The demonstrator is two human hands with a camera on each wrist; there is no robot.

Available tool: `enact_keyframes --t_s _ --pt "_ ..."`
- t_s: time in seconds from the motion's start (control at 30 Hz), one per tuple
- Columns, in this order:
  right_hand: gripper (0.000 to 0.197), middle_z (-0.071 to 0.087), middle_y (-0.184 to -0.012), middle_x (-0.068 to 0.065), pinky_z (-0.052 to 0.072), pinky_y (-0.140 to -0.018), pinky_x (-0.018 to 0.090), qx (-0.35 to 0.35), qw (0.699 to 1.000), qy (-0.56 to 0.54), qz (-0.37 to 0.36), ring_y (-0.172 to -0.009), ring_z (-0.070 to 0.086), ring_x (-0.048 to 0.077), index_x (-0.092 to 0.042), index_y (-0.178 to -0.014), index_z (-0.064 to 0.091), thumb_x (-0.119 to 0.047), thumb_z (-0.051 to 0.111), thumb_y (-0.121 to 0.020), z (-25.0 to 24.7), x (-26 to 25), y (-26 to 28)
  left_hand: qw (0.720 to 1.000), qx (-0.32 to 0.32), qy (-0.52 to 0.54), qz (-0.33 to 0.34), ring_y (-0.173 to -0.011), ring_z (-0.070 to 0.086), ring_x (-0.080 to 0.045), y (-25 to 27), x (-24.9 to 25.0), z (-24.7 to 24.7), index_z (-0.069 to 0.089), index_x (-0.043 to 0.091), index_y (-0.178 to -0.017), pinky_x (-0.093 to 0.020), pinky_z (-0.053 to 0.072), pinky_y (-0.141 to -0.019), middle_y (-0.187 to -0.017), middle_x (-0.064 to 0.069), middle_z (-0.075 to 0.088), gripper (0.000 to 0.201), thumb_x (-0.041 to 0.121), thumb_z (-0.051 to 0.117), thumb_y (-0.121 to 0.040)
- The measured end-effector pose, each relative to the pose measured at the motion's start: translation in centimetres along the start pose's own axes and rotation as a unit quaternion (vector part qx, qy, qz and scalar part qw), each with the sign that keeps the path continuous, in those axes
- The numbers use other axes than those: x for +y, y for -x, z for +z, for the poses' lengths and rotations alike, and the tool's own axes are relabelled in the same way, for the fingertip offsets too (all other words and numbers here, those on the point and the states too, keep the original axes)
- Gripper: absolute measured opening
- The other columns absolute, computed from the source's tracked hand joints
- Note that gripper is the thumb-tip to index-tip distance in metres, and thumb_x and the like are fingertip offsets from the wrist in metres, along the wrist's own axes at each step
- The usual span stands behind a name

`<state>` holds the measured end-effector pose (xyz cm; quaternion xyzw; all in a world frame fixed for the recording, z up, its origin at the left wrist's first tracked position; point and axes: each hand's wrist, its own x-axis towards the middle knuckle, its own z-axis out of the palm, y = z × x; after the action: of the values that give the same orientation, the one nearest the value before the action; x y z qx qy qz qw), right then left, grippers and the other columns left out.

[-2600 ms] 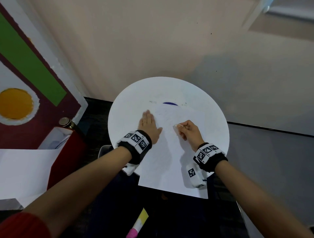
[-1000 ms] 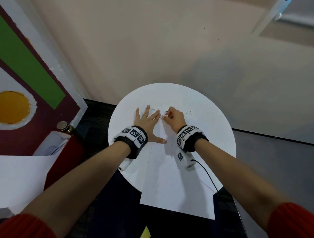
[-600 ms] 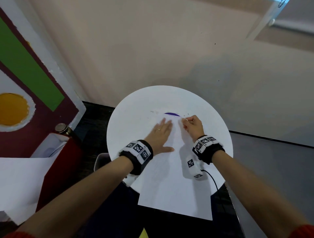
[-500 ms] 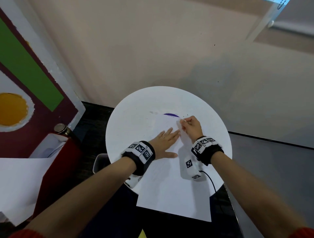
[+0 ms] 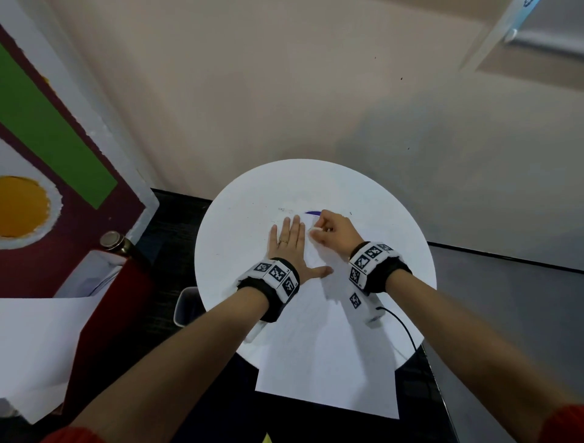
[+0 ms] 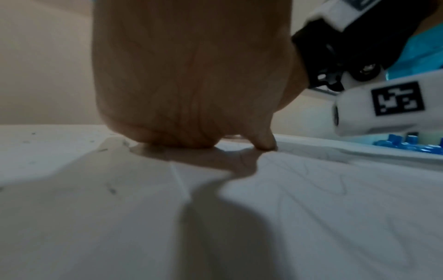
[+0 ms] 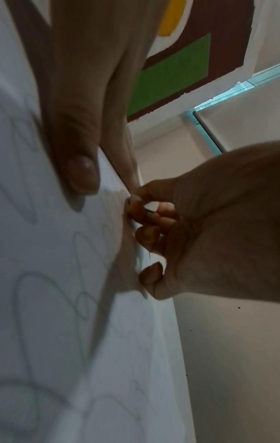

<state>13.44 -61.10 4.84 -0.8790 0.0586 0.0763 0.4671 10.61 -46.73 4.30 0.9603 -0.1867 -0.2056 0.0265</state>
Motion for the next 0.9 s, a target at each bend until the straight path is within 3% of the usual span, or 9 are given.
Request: enact_keyframes --t_s 0.13,0.27,0.33,0.4,0.47,0.57,0.67,0.83,0.9 --pt "0.025 0.049 -0.062 0.000 0.046 -0.071 0.039 0.074 0.996 0.042 0.013 -0.071 0.048 0.022 -0.023 -0.068 0.044 -0.013 0.062 -0.082 0.1 -0.1 -0.7 1.000 0.005 -0.023 -0.001 -0.144 -0.023 -0.028 0.2 0.1 0.0 -0.019 0.004 -0.149 -0.050 -0.013 -0.116 -0.156 -0.011 -0.026 0.119 0.088 0.023 -0.075" --pt "0.021 0.051 -0.065 0.004 0.042 -0.065 0.035 0.005 1.000 0.012 -0.008 -0.066 0.048 0.020 -0.018 -0.069 0.047 -0.012 0.064 -0.081 0.8 -0.4 0.1 0.999 0.014 -0.049 0.002 -0.145 -0.020 -0.028 0.3 0.2 -0.2 -0.017 0.002 -0.149 -0.050 -0.012 -0.117 -0.157 -0.014 -0.022 0.118 0.087 0.020 -0.076" --pt "0.016 0.051 -0.068 0.006 0.041 -0.066 0.032 0.035 0.999 0.019 -0.002 -0.069 0.047 0.021 -0.013 -0.074 0.049 -0.012 0.063 -0.083 0.3 -0.4 -0.4 0.999 0.008 -0.040 0.004 -0.145 -0.021 -0.028 0.4 0.2 -0.2 -0.017 0.001 -0.148 -0.048 -0.013 -0.117 -0.157 -0.015 -0.023 0.120 0.088 0.022 -0.075" --pt "0.018 0.049 -0.068 0.002 0.042 -0.070 0.036 0.074 0.996 0.043 0.010 -0.072 0.046 0.021 -0.019 -0.073 0.047 -0.014 0.060 -0.084 0.3 -0.3 -0.8 0.999 0.004 -0.033 0.004 -0.145 -0.022 -0.028 0.4 0.1 -0.2 -0.018 0.000 -0.148 -0.047 -0.013 -0.117 -0.156 -0.015 -0.024 0.121 0.088 0.023 -0.075" --pt "0.024 0.049 -0.064 -0.002 0.041 -0.068 0.036 0.047 0.998 0.046 0.008 -0.067 0.045 0.018 -0.024 -0.069 0.043 -0.014 0.060 -0.083 0.5 -0.5 -0.3 1.000 0.002 -0.026 0.005 -0.145 -0.022 -0.028 0.5 0.1 -0.3 -0.018 0.001 -0.148 -0.048 -0.013 -0.117 -0.156 -0.014 -0.025 0.122 0.088 0.024 -0.074" --pt "0.022 0.050 -0.063 0.002 0.038 -0.059 0.025 0.001 1.000 0.020 0.002 -0.059 0.044 0.014 -0.017 -0.069 0.047 -0.011 0.064 -0.081 -0.2 -0.7 0.2 1.000 -0.003 -0.019 0.002 -0.144 -0.024 -0.027 0.5 0.2 -0.4 -0.019 0.001 -0.148 -0.049 -0.013 -0.116 -0.156 -0.013 -0.026 0.124 0.089 0.026 -0.073" --pt "0.014 0.049 -0.066 0.003 0.036 -0.061 0.026 0.077 0.996 0.039 0.005 -0.066 0.044 0.017 -0.012 -0.076 0.050 -0.011 0.063 -0.083 -0.3 -0.6 -0.4 1.000 -0.011 -0.017 -0.002 -0.144 -0.025 -0.027 0.5 0.2 -0.5 -0.020 0.002 -0.148 -0.052 -0.013 -0.116 -0.156 -0.013 -0.027 0.124 0.089 0.026 -0.073" --pt "0.020 0.050 -0.063 0.002 0.039 -0.059 0.027 0.015 0.999 0.033 0.003 -0.062 0.045 0.016 -0.014 -0.069 0.048 -0.007 0.064 -0.079 0.0 -1.0 -0.1 1.000 -0.018 -0.021 0.004 -0.143 -0.025 -0.029 0.3 0.1 -0.7 -0.020 0.002 -0.148 -0.049 -0.014 -0.116 -0.155 -0.014 -0.028 0.123 0.088 0.027 -0.074" --pt "0.018 0.047 -0.061 0.000 0.039 -0.058 0.025 0.052 0.998 0.037 0.009 -0.063 0.045 0.017 -0.012 -0.071 0.049 -0.007 0.064 -0.080 -0.1 -0.9 -0.6 1.000 -0.023 -0.022 0.002 -0.143 -0.026 -0.029 0.2 0.2 -0.7 -0.021 0.001 -0.147 -0.047 -0.012 -0.117 -0.154 -0.015 -0.029 0.124 0.088 0.028 -0.074"
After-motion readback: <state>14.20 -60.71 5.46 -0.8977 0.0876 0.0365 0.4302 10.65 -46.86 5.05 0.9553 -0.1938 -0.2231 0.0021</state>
